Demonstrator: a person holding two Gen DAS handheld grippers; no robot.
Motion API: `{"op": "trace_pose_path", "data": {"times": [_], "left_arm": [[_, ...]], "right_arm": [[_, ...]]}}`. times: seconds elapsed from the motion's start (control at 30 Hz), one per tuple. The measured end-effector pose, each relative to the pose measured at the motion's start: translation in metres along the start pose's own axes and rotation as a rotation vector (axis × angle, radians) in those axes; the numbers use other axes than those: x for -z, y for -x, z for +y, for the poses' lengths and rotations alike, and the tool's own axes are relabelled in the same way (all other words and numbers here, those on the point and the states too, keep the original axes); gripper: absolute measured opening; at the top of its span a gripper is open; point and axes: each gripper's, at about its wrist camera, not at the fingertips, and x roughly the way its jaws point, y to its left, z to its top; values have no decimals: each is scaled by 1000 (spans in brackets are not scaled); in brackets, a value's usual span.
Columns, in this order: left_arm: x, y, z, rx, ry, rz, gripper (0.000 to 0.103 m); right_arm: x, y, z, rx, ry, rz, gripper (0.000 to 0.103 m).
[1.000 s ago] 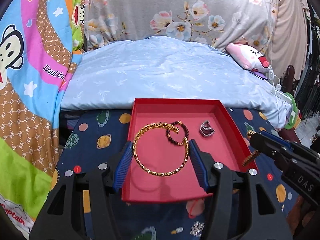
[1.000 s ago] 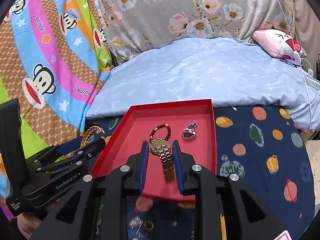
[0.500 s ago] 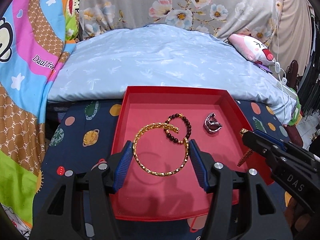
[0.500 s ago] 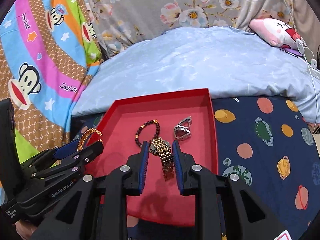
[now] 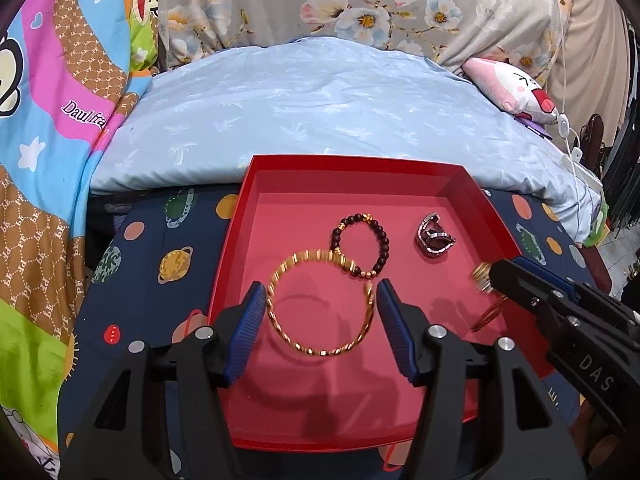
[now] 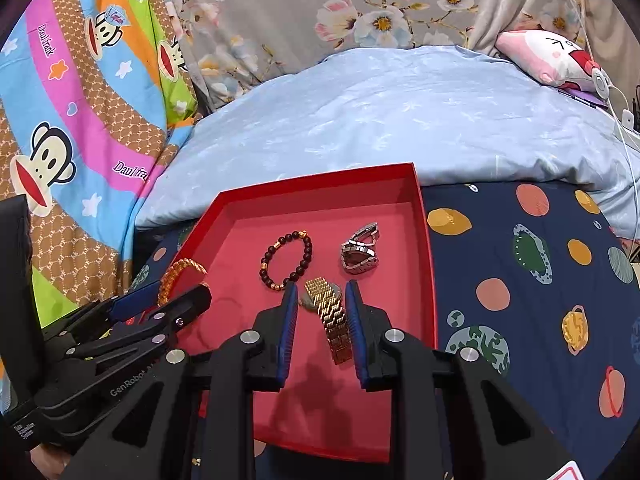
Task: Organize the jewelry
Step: 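Open both tools to release the bangle and watch in the tray, then move both tools back toward the pearls and earrings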
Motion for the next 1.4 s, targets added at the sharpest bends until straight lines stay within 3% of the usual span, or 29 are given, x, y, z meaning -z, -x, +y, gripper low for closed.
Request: {"op": "trace_pose_path", "data": {"times": [0.07,0.23,0.5,0.63,0.87,1.13,1.4], "left_arm": [[0,-1,1,-2,5,2,58],[-2,9,10,-17,42,-25,77],[12,52,34,-21,73,-50,77],[37,79,48,-23,93,-41,77],[94,112,59,-38,88,22,77],[148,130,27,56,5,103,77],[164,122,-16,96,-59,117,76]], "right_arm": [[-1,1,1,-1,4,-6,24],[-3,11,1,9,5,-34,24],[11,53,-1,43,11,-58,35],[34,78,0,60,15,-47,41],[94,116,4,74,5,17,43],[156,141,0,120,-18,91,43],[179,151,-6,125,-60,112,44]]}}
